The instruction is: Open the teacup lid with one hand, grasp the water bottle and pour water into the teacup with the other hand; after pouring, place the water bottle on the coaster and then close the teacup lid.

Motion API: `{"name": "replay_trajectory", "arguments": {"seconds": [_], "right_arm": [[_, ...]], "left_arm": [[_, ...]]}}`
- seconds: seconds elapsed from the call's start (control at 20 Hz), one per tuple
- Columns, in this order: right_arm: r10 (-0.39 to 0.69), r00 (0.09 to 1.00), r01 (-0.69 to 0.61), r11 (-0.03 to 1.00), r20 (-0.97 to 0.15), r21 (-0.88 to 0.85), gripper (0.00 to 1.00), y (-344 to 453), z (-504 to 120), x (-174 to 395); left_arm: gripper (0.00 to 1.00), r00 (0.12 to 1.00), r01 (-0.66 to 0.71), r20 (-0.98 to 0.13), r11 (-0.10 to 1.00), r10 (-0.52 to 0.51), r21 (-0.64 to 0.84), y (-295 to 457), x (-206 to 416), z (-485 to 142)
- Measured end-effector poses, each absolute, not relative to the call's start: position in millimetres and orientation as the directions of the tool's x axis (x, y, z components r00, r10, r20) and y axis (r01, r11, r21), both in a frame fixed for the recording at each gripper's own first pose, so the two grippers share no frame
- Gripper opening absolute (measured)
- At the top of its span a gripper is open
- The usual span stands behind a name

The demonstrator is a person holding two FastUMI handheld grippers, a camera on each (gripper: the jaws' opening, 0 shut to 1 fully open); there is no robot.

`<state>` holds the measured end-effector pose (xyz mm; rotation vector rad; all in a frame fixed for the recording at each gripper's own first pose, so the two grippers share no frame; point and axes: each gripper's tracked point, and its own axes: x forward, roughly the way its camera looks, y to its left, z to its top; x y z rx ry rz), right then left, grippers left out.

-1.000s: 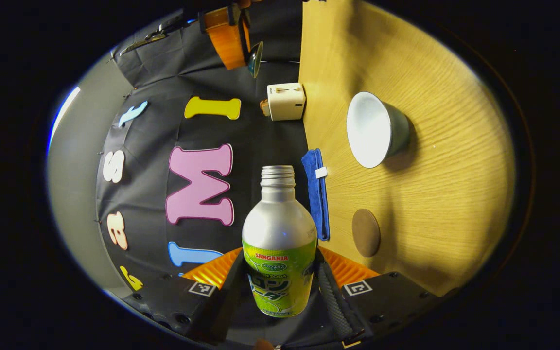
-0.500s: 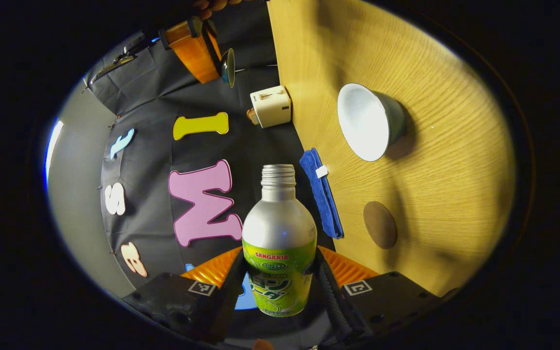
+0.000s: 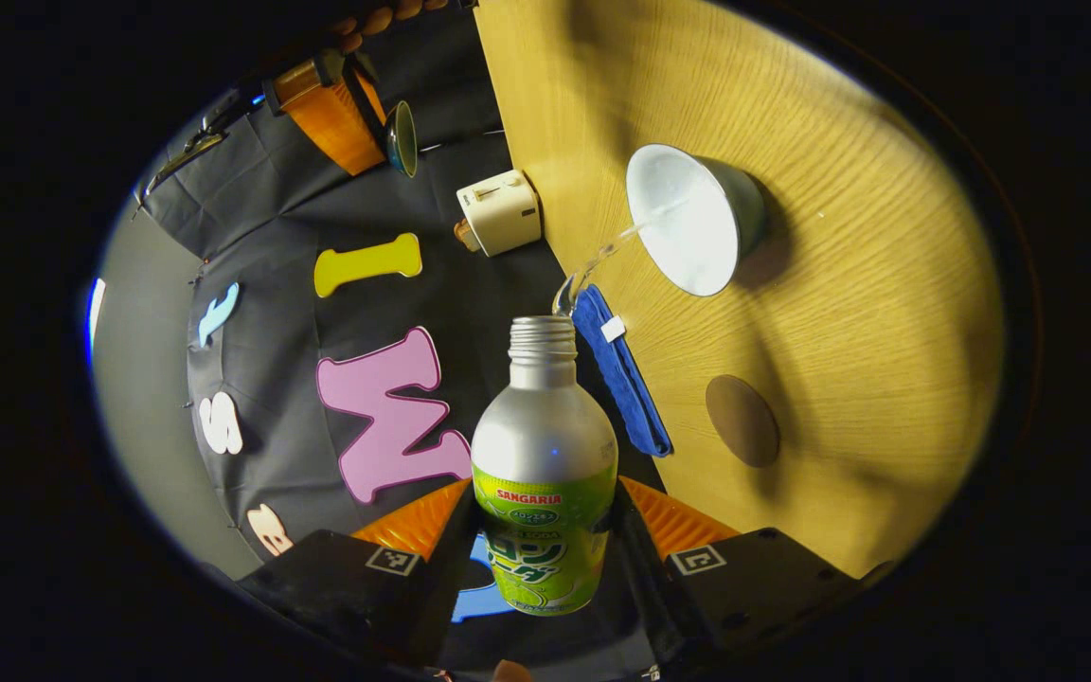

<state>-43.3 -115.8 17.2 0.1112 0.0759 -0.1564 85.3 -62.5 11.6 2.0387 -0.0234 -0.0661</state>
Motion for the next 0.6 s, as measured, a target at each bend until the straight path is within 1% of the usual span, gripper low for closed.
{"name": "replay_trajectory", "arguments": {"seconds": [0.25, 0.4, 0.45, 0.6], "right_arm": [[-0.146, 0.986, 0.155, 0.982, -0.086, 0.105, 0.31, -114.7, 17.6, -43.3], [-0.14, 0.986, 0.149, 0.983, -0.089, 0.105, 0.31, -112.4, 16.2, -42.5], [-0.136, 0.987, 0.145, 0.984, -0.089, 0.106, 0.26, -110.8, 16.4, -42.6], [-0.128, 0.988, 0.137, 0.985, -0.088, 0.104, 0.26, -108.2, 16.7, -42.6]], "left_arm": [[0.81, 0.998, 0.006, -0.036, -0.511, -0.049, 0.859, -59.3, 87.0, 15.9], [0.81, 0.997, -0.018, -0.025, -0.539, -0.071, 0.842, -63.4, 87.1, 21.2], [0.81, 0.996, -0.033, -0.018, -0.549, -0.086, 0.835, -65.9, 86.3, 21.4], [0.81, 0.994, -0.05, -0.018, -0.582, -0.11, 0.812, -67.9, 87.3, 23.4]]}}
